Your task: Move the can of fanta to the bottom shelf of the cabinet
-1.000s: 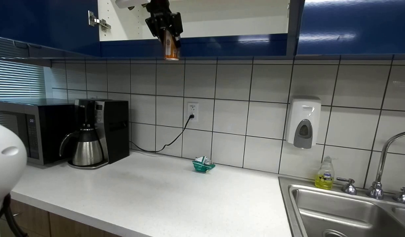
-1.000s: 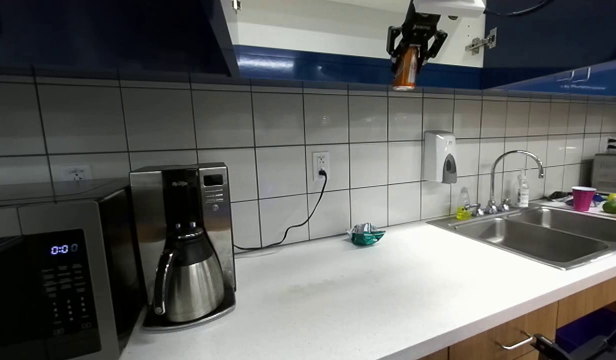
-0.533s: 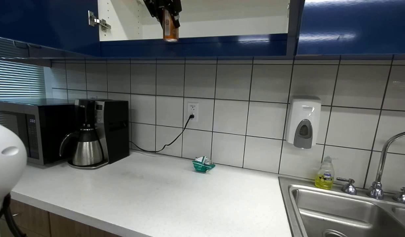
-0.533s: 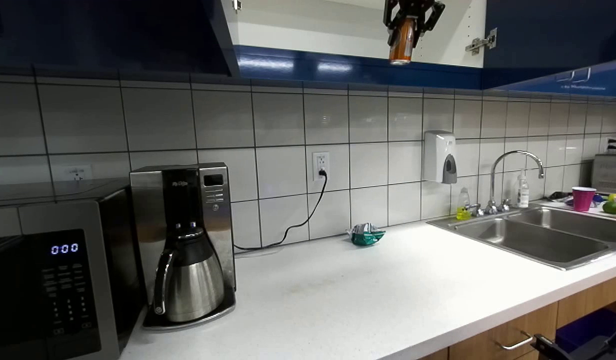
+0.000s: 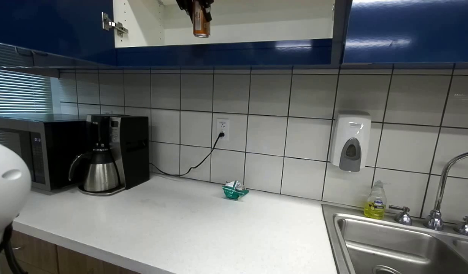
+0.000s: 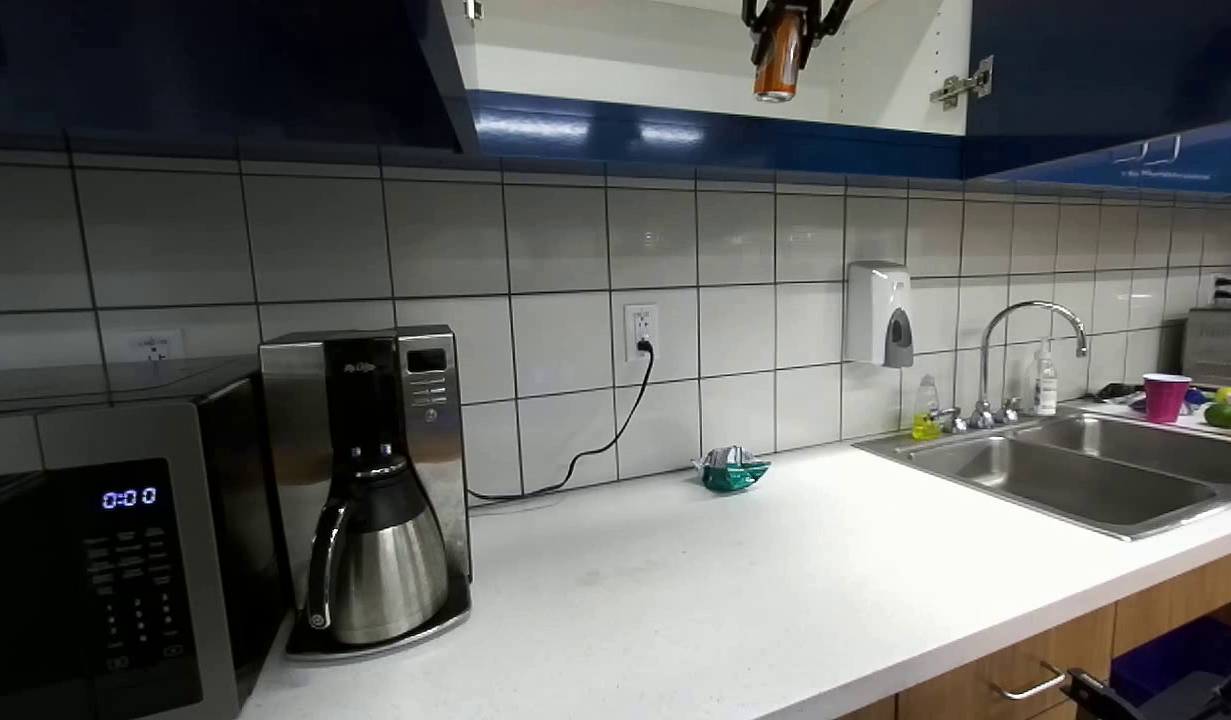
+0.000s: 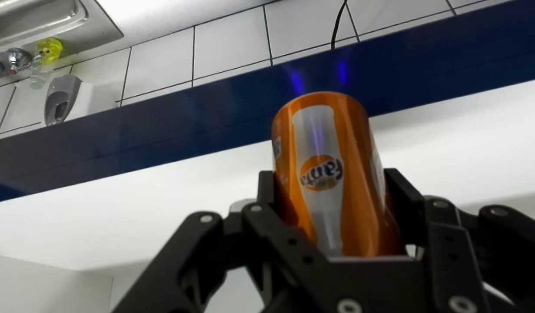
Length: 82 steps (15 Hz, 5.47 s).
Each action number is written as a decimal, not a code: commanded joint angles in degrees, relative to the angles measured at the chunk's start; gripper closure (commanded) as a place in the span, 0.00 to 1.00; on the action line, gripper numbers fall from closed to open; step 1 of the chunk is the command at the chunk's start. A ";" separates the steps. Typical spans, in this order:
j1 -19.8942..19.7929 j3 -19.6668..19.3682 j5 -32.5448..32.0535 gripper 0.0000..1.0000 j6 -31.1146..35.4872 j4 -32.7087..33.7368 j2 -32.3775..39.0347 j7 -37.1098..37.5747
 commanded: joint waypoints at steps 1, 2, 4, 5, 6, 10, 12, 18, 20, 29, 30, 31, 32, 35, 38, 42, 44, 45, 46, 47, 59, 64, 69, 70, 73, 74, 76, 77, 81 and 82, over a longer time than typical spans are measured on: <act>-0.99 0.62 0.43 0.62 -4.57 11.54 7.86 -0.44; -0.92 0.55 0.31 0.62 -5.13 13.60 9.49 -0.31; -0.71 0.43 0.01 0.62 -6.81 18.07 12.94 -0.04; -0.60 0.33 -0.09 0.62 -7.32 19.88 14.39 0.05; -0.50 0.18 0.01 0.62 -8.15 21.80 15.92 0.00; -0.17 -0.42 0.01 0.62 -10.61 27.26 20.83 0.01; -0.17 -0.59 -0.04 0.62 -11.71 29.45 22.89 0.05; -0.09 -1.22 -0.21 0.11 -13.96 35.02 27.01 0.02; -0.14 -1.31 -0.06 0.01 -14.43 36.19 27.81 0.01; -0.75 -2.04 1.92 0.00 -14.22 33.15 25.34 -1.75; -0.74 -2.11 1.91 0.00 -13.81 32.16 24.56 -2.06; -0.74 -2.22 1.94 0.00 -13.58 31.60 24.08 -2.27; -0.73 -2.34 1.89 0.00 -13.59 31.11 23.61 -2.53; -0.86 -2.73 2.62 0.00 -14.02 30.09 22.67 -4.10; -0.70 -3.13 3.14 0.00 -13.99 28.48 21.64 -5.27; -0.44 -3.37 3.37 0.00 -13.58 25.87 19.97 -6.44; -0.33 -3.34 3.17 0.00 -13.11 24.06 18.68 -7.06; -0.33 -3.34 3.29 0.00 -12.99 23.18 18.03 -7.45; -0.32 -3.35 3.48 0.00 -12.81 21.88 17.05 -7.95; -0.28 -3.35 3.54 0.00 -12.52 20.44 16.00 -8.44; -0.23 -3.31 6.13 0.00 -1.79 -13.15 -5.53 -11.71; -0.38 -3.12 6.53 0.00 2.44 -28.12 -13.25 -11.59; -0.21 -3.01 6.91 0.00 5.73 -40.31 -17.05 -11.70; -0.27 -2.84 6.73 0.00 6.10 -41.94 -17.45 -11.54; -0.18 -2.62 6.63 0.00 7.21 -45.75 -17.62 -11.58; -0.15 -2.52 6.50 0.00 7.31 -46.56 -17.56 -11.70; 0.06 -2.36 6.54 0.00 7.25 -47.89 -17.24 -11.99; -0.62 -2.24 6.28 0.00 6.26 -45.86 -15.83 -10.78; -0.47 -2.17 6.28 0.00 6.51 -46.90 -15.84 -10.98; -0.47 -2.17 6.28 0.00 6.52 -46.90 -15.85 -11.00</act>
